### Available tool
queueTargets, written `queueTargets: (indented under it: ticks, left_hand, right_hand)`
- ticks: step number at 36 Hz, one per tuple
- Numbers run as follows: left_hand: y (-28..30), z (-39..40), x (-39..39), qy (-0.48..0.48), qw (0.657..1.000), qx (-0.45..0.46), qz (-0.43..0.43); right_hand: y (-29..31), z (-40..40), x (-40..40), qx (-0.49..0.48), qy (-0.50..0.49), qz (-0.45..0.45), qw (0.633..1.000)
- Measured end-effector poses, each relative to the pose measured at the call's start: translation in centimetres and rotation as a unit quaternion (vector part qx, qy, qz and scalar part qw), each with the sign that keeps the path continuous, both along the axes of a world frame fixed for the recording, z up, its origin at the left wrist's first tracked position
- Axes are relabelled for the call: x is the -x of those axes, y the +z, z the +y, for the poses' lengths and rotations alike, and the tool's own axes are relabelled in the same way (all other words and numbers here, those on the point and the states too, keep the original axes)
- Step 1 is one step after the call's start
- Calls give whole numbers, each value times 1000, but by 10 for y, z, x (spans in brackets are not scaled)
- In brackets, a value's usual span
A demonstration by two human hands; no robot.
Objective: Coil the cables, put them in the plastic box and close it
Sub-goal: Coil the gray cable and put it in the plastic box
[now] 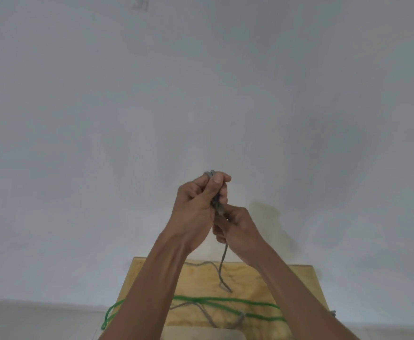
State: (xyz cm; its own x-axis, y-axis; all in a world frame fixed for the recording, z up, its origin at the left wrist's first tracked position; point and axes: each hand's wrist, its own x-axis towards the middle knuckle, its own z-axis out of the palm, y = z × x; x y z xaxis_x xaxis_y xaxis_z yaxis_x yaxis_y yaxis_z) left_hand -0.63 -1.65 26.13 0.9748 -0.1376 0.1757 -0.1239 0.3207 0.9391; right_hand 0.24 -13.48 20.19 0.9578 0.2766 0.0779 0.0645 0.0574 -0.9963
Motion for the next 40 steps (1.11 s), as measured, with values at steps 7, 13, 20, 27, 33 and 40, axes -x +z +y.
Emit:
queueTargets:
  ticks: [7,13,20,27,33,40]
  left_hand:
    - [1,17,-17,93,982,-147,-69]
    - [-11,22,-9,38,967,-242,-72]
    - [-8,-2,13,-64,995,-60,38]
    - [0,-9,15,-102,994,15,25]
    - [14,-3,-3,-18,998,56,3]
    - [9,7,-20,99,986,-122,-61]
  right_hand:
    - [4,-6,15,117,-23,-90,989]
    - [56,-28,2,182,-31,-194,964]
    - [87,-40,-28,35,20,-168,985]
    - [36,-30,-30,-111,12,-36,993]
    - [-1,-7,5,-36,-6,2,999]
    - [5,-4,19,87,-15,-92,992]
